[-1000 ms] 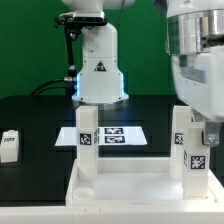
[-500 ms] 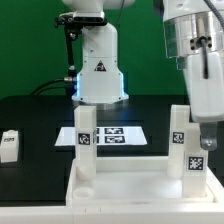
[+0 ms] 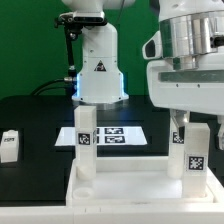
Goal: Assemble desk
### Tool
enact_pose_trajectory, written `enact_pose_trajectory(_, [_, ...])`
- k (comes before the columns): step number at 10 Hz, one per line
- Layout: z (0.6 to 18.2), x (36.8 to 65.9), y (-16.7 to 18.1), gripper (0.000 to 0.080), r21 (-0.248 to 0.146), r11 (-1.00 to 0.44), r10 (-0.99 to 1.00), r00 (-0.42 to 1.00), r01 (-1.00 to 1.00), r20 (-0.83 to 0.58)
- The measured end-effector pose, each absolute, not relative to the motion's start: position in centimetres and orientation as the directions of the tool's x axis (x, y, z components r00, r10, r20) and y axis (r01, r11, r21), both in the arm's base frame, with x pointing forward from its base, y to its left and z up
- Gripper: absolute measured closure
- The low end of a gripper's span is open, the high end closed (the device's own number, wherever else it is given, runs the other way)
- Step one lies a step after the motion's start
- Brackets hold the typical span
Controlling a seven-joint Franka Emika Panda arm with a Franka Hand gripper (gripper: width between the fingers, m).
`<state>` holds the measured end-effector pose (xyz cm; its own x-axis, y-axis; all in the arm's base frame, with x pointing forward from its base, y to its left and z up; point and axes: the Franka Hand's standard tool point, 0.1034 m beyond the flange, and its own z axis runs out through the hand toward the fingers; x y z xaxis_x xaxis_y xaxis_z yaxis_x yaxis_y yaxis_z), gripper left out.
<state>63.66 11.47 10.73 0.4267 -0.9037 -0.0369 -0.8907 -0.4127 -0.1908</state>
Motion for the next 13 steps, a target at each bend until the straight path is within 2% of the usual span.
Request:
enact_pose_trajectory(1, [10.7,63.7,11.5,0.015,-0.191,-0.448,-0.887,0.461,-0.873,-0.029])
enact_pose_trajectory(2, [10.8,63.6,11.4,0.015,-0.155,-0.649,-0.758,0.651,-0.745,0.047])
enact_pose_trajectory(3, [11.0,63.8,11.2,0.015,-0.126,-0.777,-0.629,0.772,-0.617,0.096])
enact_pose_trajectory(4, [11.0,64.0,10.9,0.015,-0.115,-0.831,-0.556,0.822,-0.545,0.125])
enact_pose_trajectory(5, [10.9,63.9,11.0,0.015,-0.117,-0.824,-0.566,0.815,-0.555,0.123])
enact_pose_trajectory(6, [10.9,63.9,10.9,0.0277,-0.121,-0.805,-0.593,0.796,-0.581,0.119])
enact_pose_trajectory(7, [10.9,63.9,10.9,0.0277,-0.12,-0.806,-0.592,0.797,-0.58,0.119])
enact_pose_trajectory(8, [10.9,63.9,11.0,0.0416,-0.129,-0.766,-0.642,0.759,-0.63,0.11])
enact_pose_trajectory(9, [10.9,63.9,10.7,0.0512,-0.135,-0.708,-0.706,0.701,-0.694,0.1])
enact_pose_trajectory(12, [10.9,63.8,10.5,0.0512,-0.143,-0.426,-0.905,0.424,-0.893,0.042])
enact_pose_trajectory(13, [10.8,63.7,10.4,0.0512,-0.15,-0.22,-0.975,0.222,-0.964,0.004])
